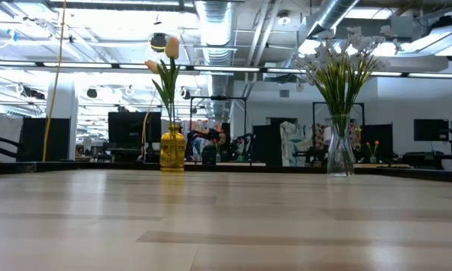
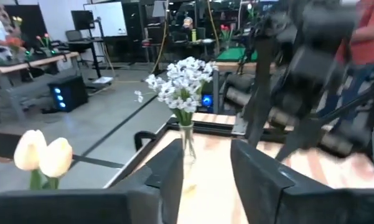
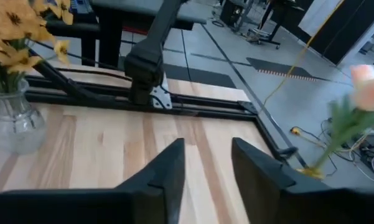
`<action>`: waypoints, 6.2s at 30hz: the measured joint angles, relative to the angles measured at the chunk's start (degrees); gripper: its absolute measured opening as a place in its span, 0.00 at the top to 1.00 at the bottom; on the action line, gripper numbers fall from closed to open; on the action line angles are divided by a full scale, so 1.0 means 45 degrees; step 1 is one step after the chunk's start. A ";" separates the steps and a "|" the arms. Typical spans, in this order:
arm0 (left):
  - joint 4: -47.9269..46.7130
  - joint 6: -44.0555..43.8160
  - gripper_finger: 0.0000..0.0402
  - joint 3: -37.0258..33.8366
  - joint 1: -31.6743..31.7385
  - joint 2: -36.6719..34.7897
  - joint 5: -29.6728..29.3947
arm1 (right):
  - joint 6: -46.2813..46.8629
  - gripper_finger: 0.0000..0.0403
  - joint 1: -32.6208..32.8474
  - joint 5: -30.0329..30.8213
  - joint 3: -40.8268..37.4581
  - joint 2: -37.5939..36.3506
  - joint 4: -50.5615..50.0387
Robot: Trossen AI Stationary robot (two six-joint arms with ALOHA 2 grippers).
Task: Sort flowers into vase by color
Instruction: Return to Home Position
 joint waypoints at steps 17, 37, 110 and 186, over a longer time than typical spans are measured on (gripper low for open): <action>-0.0376 0.1910 1.00 -0.0316 0.4587 -0.0245 0.3755 | 0.0140 0.95 -0.0589 -0.0855 -0.0928 -0.6050 -0.5560; 0.2500 0.1631 1.00 -0.5282 0.4688 -0.2671 0.3940 | 0.1685 0.95 -0.2598 -0.3762 -1.2669 -1.0483 0.4880; 0.5474 0.3141 1.00 -1.1715 0.4683 -0.8458 0.5642 | 0.2722 0.94 -0.2905 -0.3376 -1.8620 -1.9084 0.0838; 0.5469 0.2111 1.00 -1.1740 0.4688 -0.8457 0.5714 | 0.2148 0.91 -0.2919 -0.3376 -1.8569 -1.9517 0.0740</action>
